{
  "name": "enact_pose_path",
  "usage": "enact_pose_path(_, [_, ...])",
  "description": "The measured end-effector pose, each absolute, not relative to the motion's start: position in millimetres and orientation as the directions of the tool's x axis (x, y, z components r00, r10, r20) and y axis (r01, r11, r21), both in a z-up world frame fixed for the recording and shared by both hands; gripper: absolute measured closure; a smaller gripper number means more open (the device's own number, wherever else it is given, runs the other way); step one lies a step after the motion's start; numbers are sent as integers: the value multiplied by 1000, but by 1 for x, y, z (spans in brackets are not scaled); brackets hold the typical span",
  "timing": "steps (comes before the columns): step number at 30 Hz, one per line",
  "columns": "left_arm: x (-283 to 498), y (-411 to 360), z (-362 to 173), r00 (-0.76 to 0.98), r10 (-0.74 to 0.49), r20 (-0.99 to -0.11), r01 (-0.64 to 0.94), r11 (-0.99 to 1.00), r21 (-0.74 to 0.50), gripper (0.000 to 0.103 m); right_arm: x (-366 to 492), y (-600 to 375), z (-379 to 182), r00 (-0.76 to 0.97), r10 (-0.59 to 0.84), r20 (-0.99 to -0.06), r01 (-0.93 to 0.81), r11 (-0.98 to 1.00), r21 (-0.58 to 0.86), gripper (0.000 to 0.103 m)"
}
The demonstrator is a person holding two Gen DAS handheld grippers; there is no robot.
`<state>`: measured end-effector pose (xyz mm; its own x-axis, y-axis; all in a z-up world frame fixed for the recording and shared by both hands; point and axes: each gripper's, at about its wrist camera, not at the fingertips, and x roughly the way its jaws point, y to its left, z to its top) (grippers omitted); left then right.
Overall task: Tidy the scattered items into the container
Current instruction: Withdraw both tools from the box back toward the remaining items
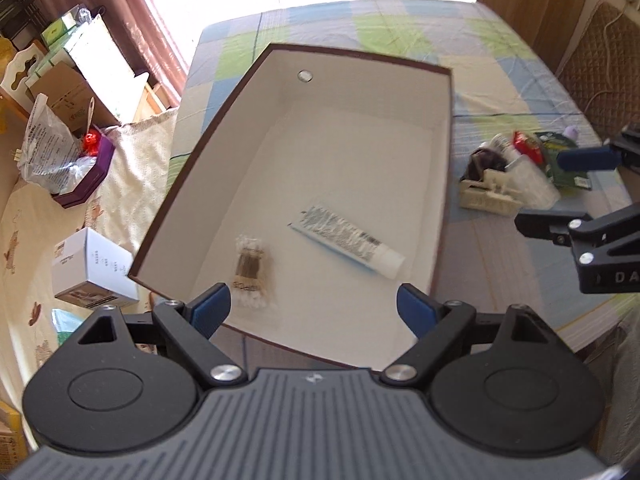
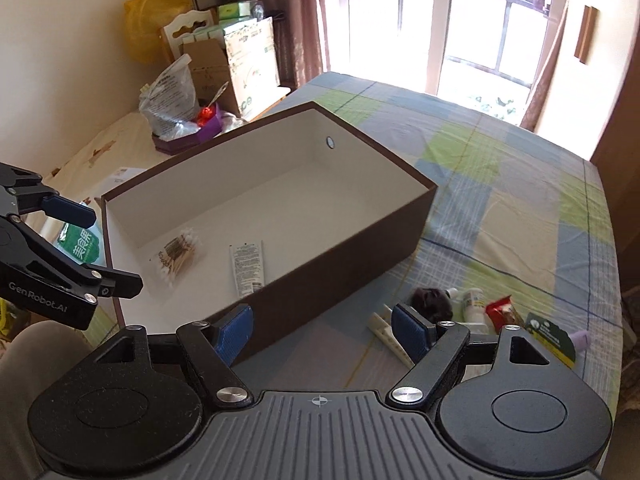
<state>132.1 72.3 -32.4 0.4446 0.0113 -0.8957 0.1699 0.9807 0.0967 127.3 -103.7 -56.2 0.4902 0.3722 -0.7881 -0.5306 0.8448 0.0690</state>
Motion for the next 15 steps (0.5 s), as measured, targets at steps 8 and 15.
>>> enact_pose_path(8, [112, 36, -34, 477, -73, -876, 186, 982, 19, 15, 104, -166, -63, 517, 306, -799, -402, 911, 89, 21])
enact_pose_path(15, [98, 8, -40, 515, -82, -853, 221, 974, 39, 15, 86, -205, -67, 534, 255, -806, -309, 946, 94, 21])
